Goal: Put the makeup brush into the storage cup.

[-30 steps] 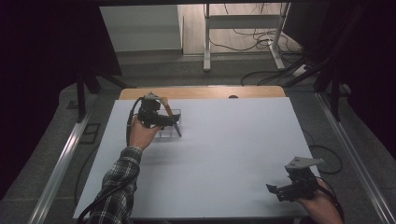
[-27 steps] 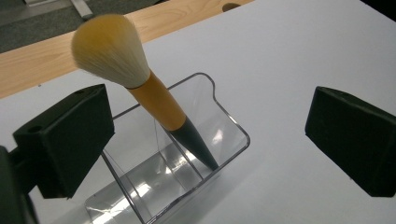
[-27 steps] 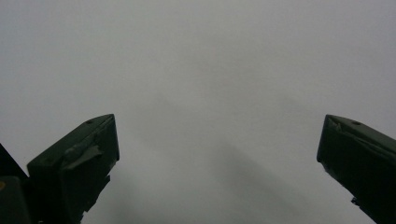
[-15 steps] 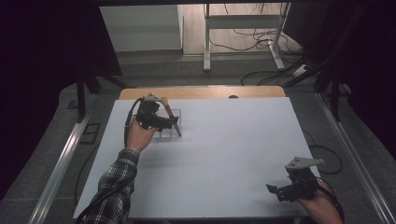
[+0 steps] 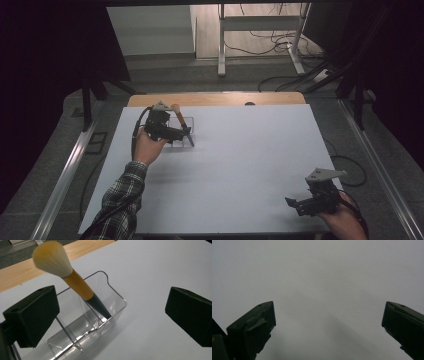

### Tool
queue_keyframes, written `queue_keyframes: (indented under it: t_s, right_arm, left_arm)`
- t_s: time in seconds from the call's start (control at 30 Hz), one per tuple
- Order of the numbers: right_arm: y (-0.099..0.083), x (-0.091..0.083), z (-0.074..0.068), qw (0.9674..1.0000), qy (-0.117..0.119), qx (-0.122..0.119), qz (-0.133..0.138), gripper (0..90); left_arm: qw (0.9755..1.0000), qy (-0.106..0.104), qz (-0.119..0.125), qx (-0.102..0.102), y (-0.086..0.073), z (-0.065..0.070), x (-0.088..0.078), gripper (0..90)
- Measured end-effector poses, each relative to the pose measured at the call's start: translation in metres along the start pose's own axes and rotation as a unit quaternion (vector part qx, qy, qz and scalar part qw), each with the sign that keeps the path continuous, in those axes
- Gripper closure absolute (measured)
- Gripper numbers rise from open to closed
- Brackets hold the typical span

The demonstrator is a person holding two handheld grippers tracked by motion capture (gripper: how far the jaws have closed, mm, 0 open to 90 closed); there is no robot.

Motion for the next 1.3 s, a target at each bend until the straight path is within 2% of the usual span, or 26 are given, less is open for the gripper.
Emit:
queue_keyframes:
  t_s: [0.47, 0.67, 1.07, 1.3]
  right_arm:
    - [0.0, 0.0, 0.0, 1.0, -0.003, 0.001, 0.001, 0.0]
    - [0.0, 0.0, 0.0, 1.0, -0.005, 0.001, 0.002, 0.0]
    - [0.0, 0.0, 0.0, 1.0, -0.005, -0.003, 0.0, 0.0]
    - [0.0, 0.0, 0.0, 1.0, -0.004, -0.003, 0.001, 0.0]
  left_arm:
    - [0.9999, -0.014, 0.007, -0.002, -0.007, 0.01, -0.009, 0.0]
    - [0.9998, -0.017, 0.006, 0.004, -0.012, 0.015, -0.01, 0.0]
    - [0.9997, -0.015, -0.004, 0.018, -0.022, 0.024, -0.011, 0.0]
    - [0.9996, -0.02, -0.008, 0.016, -0.03, 0.028, -0.011, 0.0]
Point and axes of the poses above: each handheld gripper's, and its own axes: x roughly forward along the jaws, y roughly out of its top, z roughly to its right, the point moved 9 cm from there along x, roughly forward along the jaws, and after that the axes turned 2 degrees about x, right-handed, at the moved point
